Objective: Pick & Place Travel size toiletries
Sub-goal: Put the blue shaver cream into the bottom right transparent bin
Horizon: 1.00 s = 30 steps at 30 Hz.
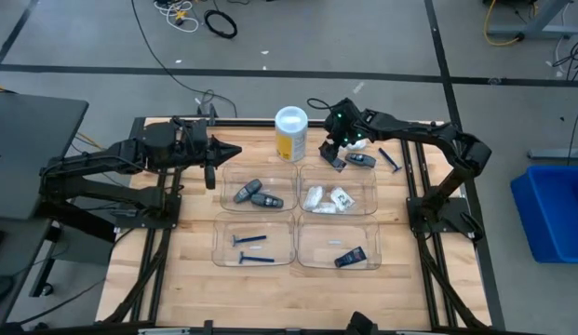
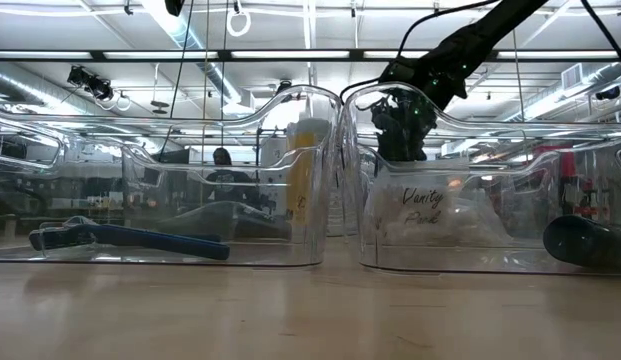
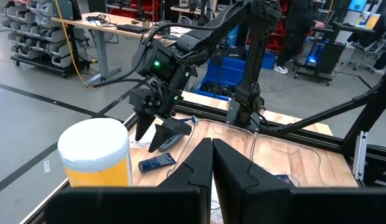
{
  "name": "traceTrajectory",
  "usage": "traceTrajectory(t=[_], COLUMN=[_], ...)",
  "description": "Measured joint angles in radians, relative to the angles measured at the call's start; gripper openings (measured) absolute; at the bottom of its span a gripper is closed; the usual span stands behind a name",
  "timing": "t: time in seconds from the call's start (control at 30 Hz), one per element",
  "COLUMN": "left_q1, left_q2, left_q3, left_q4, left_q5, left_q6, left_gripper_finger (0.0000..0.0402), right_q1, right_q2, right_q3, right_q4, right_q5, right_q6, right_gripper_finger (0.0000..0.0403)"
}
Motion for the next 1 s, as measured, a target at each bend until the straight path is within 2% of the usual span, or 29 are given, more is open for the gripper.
traceTrajectory(t=[0.2,0.43,0.7,1.0], left_q1=[0.000,0.000,0.000,0.000], left_q2=[0.000,0.000,0.000,0.000], left_q3=[0.000,0.000,0.000,0.000], left_q4=[0.000,0.000,0.000,-0.001], left_q5=[0.001,0.003,0.003,0.003], left_q6=[-0.002,-0.002,-0.002,-0.002], left_gripper_finger=[0.0005,0.0020,0.0005,0.0020], right_q1=[-0.005,-0.004,-0.004,-0.004], right_q2=[0.018,0.092,0.169,0.217], right_q3=[0.000,0.000,0.051,0.062], right_q4=[0.000,-0.004,-0.020,-0.054], right_q5=[0.030,0.051,0.053,0.057], right_q6=[0.001,0.024,0.024,-0.002], right_gripper_finger=[0.0295,0.0292,0.0292,0.0288])
